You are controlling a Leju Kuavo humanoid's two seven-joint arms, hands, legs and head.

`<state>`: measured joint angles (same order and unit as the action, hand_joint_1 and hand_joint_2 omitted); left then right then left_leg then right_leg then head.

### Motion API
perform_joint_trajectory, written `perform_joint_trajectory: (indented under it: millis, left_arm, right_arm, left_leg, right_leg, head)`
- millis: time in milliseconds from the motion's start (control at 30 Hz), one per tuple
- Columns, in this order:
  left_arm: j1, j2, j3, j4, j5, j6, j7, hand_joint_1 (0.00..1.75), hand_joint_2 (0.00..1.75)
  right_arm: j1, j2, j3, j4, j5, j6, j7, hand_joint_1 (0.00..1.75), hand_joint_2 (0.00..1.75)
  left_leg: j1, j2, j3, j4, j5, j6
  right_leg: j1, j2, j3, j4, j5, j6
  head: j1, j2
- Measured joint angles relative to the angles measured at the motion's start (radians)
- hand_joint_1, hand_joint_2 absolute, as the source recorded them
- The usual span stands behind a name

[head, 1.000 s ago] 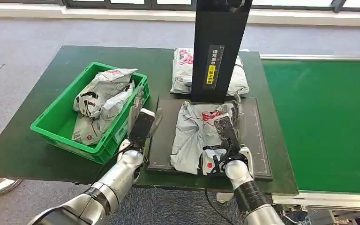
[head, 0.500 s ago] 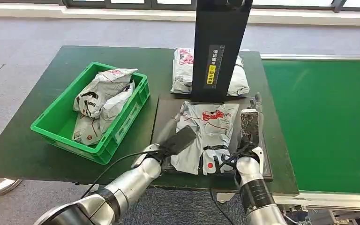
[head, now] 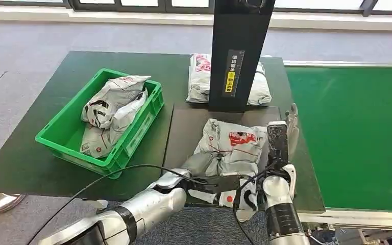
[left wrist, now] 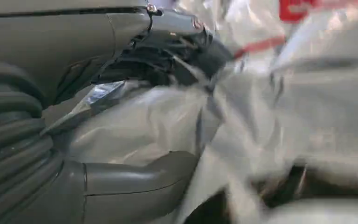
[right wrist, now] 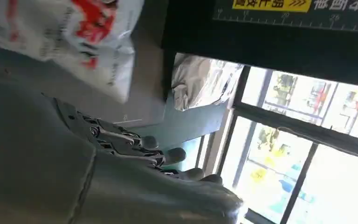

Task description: Moved the parcel from conveyor to table for the left to box.

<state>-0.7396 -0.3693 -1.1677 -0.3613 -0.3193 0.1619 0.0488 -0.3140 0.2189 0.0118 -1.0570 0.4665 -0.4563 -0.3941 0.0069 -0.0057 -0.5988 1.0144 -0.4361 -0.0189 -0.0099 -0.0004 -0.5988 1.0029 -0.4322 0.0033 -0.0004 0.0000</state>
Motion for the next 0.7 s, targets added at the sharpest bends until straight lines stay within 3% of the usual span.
perform_joint_trajectory:
  millis: [233,367,500,600,700]
  left_arm:
    - [-0.001,0.003,-0.012,0.049,-0.017,0.2,-0.036,1.75,1.75]
    - [0.0,0.032,0.034,0.051,-0.041,0.469,-0.123,1.75,1.75]
    - [-0.003,0.074,0.226,-0.013,-0.31,0.536,-0.16,1.75,1.75]
    - [0.015,0.09,0.493,-0.107,-0.694,0.538,-0.214,1.75,1.75]
    - [0.013,0.096,0.72,-0.173,-0.772,0.539,-0.247,1.75,1.75]
  right_arm:
    - [0.0,0.021,0.0,-0.004,0.018,0.002,0.003,0.0,0.0]
    - [0.0,0.021,0.0,-0.004,-0.011,0.005,-0.014,0.0,0.0]
    - [-0.002,0.021,0.0,0.0,-0.041,0.001,-0.04,0.0,0.0]
    - [-0.01,0.021,0.0,0.015,-0.066,-0.008,-0.061,0.0,0.0]
    - [-0.018,0.021,0.0,0.032,-0.078,-0.01,-0.07,0.0,0.0]
  left_leg:
    - [0.0,0.0,0.001,0.0,0.001,0.0]
    - [0.0,0.001,-0.002,0.0,0.003,-0.001]
    - [0.0,0.0,-0.003,0.0,0.003,-0.002]
    - [0.0,0.001,-0.005,0.0,0.003,-0.002]
    - [0.0,0.003,-0.004,0.0,0.003,-0.002]
  right_leg:
    - [0.0,0.0,0.0,0.0,0.001,-0.001]
    - [0.0,0.001,-0.004,0.001,0.002,-0.001]
    - [0.0,0.001,-0.004,0.001,0.002,-0.001]
    - [0.0,0.002,-0.006,0.002,0.002,-0.002]
    - [0.0,0.004,-0.007,0.002,0.002,-0.002]
  head:
    - [0.0,0.0]
    - [0.0,0.0]
    - [0.0,0.0]
    - [0.0,0.0]
    - [0.0,0.0]
